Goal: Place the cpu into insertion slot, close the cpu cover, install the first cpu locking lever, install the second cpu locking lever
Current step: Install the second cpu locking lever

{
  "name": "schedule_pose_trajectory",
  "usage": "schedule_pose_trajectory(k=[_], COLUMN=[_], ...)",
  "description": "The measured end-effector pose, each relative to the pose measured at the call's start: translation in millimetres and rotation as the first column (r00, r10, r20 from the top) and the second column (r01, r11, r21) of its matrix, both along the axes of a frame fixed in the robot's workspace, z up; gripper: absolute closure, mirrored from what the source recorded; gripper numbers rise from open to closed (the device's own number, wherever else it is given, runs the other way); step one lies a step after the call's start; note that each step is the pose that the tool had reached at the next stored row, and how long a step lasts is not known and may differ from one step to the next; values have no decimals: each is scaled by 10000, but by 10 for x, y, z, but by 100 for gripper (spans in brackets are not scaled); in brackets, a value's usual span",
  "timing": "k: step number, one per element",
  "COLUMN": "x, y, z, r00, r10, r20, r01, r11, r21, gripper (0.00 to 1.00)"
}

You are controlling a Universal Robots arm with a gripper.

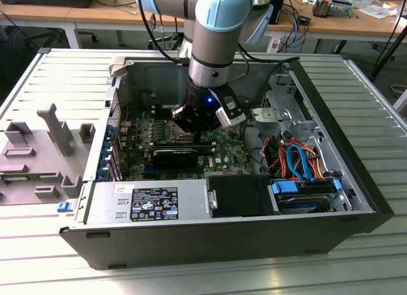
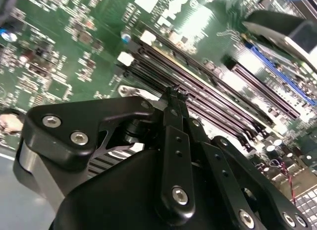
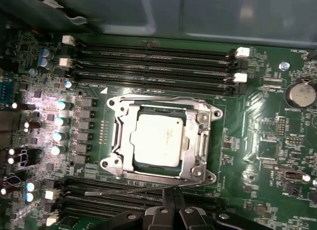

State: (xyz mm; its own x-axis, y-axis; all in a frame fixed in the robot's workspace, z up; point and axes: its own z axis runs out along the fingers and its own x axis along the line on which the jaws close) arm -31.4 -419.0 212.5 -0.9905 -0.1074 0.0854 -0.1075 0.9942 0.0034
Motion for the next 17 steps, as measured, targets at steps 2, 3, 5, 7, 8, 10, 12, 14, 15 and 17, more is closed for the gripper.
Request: schedule_pose_trajectory(k=[2, 3, 5, 7, 8, 10, 12, 14, 15, 17], x=[-46, -71, -102, -138, -156, -197, -229, -232, -229, -213], y=[0, 0, 1, 1, 1, 1, 1, 0, 0, 0], z=[-5, -7, -9, -11, -12, -13, -13, -11, -10, -9], r00=[10000, 10000, 10000, 10000, 10000, 10000, 10000, 10000, 10000, 10000], r10=[-1, 0, 1, 0, 0, 0, 0, 0, 1, 3], r20=[2, 2, 4, 8, 12, 17, 29, 39, 38, 36], r01=[1, 0, -1, 0, 0, 0, 0, 0, -1, -3], r11=[10000, 10000, 10000, 10000, 10000, 10000, 10000, 10000, 10000, 10000], r21=[6, 7, 6, 7, 8, 7, 6, 10, 25, 25], gripper=[89, 89, 89, 89, 89, 89, 89, 89, 89, 89])
